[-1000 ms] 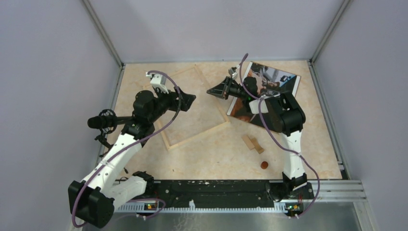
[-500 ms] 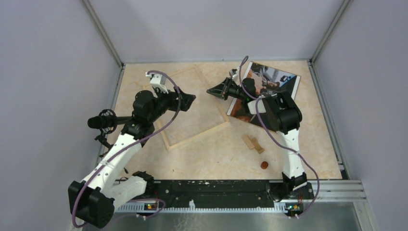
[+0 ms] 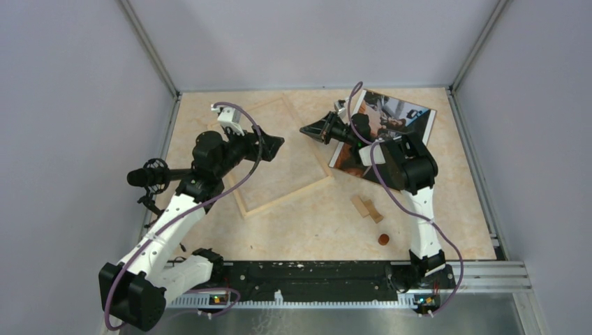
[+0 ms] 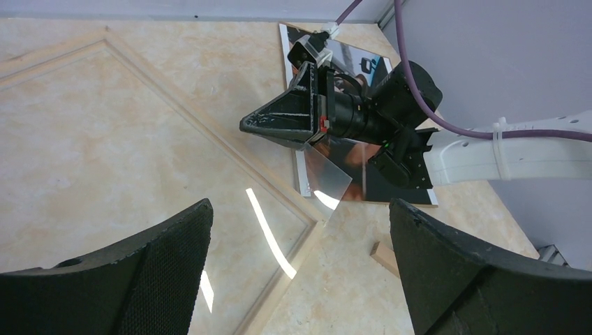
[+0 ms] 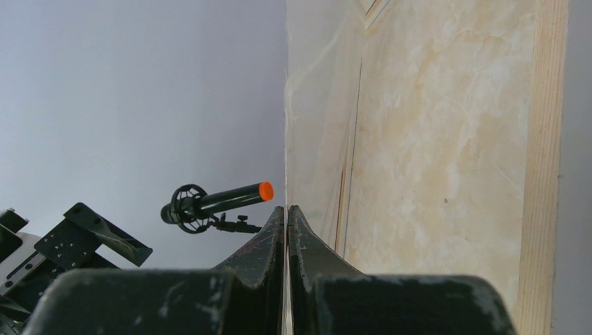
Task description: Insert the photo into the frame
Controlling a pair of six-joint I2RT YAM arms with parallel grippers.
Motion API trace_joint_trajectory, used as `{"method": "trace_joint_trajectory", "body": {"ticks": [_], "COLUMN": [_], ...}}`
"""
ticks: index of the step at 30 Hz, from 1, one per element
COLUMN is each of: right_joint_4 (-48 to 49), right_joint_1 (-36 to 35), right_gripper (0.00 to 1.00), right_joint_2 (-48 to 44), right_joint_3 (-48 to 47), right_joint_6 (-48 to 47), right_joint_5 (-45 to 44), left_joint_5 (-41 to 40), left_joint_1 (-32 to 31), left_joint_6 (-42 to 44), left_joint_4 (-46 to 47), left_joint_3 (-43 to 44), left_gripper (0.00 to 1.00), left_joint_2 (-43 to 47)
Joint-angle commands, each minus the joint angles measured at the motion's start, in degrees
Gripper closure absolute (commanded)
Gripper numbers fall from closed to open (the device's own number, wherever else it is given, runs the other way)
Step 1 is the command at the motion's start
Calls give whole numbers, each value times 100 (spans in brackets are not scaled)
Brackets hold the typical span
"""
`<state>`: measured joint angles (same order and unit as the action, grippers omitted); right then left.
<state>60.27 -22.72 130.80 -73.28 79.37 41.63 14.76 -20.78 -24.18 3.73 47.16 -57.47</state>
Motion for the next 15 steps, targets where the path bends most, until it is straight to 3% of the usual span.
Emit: {"method": "trace_joint_trajectory", "body": {"ticks": [1, 15], "right_joint_4": [425, 984], "right_joint_1": [-65, -89], "right_gripper": [100, 100], "right_joint_2": [52, -320], "right_joint_3": [-232, -96], "right_joint_6": [91, 492], "right_joint_5": [-78, 6], "left_joint_5": [84, 105], "left_joint_1": [23, 21], "left_joint_6": [-60, -69], "left_joint_4": [357, 370], "left_joint_3": [172, 169], "left_gripper": [2, 2], "left_joint_2": [139, 120]}}
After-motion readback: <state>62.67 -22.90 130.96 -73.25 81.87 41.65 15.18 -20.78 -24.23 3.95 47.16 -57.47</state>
